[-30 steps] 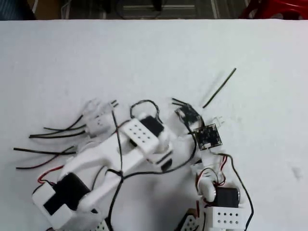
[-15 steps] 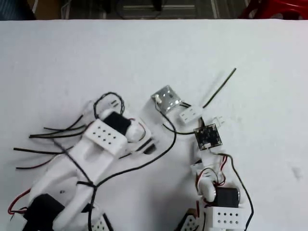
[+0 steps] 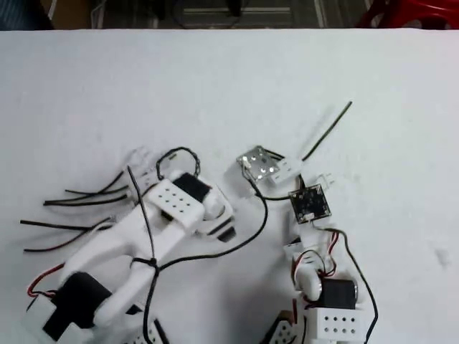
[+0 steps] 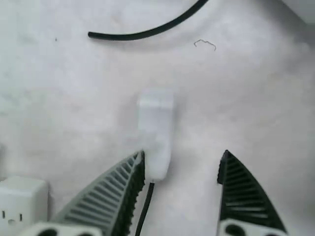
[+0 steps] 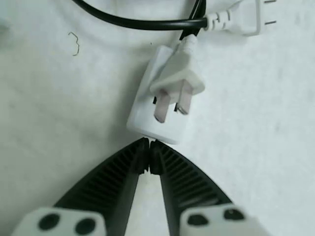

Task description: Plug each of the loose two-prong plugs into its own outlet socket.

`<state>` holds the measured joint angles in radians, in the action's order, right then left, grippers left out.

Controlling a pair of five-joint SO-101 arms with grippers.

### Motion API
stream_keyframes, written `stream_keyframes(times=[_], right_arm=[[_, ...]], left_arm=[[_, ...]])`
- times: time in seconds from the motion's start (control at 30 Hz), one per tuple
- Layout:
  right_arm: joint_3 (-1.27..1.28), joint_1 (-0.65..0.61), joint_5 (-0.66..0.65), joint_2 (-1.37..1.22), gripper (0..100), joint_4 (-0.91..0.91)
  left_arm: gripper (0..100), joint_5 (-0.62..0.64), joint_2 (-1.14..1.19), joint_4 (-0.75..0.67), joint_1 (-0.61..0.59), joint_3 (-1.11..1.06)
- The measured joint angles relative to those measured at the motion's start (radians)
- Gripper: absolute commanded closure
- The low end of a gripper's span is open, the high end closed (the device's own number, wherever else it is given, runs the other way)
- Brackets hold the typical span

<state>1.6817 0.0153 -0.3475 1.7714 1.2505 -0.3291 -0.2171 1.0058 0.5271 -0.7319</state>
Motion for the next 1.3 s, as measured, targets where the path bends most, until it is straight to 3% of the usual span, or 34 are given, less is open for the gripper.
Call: stream_keyframes(times=[0.37,0.73,1.07,1.3], right_arm=[[0.000,0.003,0.000,0.000,97.5,0.000],[0.000,0.005,0.003,0.003,97.5,0.000],[0.000,0.002,0.003,0.000,97.5,0.000],[0.000,0.002,0.002,0.000,97.5,0.000]], left_arm=[[75,0.071,0.005,0.087,0.161,0.002],[75,0.077,-0.008,0.101,0.172,0.014],[75,-0.061,-0.041,0.060,0.003,0.017],[75,-0.110,0.158,0.078,-0.023,0.097]])
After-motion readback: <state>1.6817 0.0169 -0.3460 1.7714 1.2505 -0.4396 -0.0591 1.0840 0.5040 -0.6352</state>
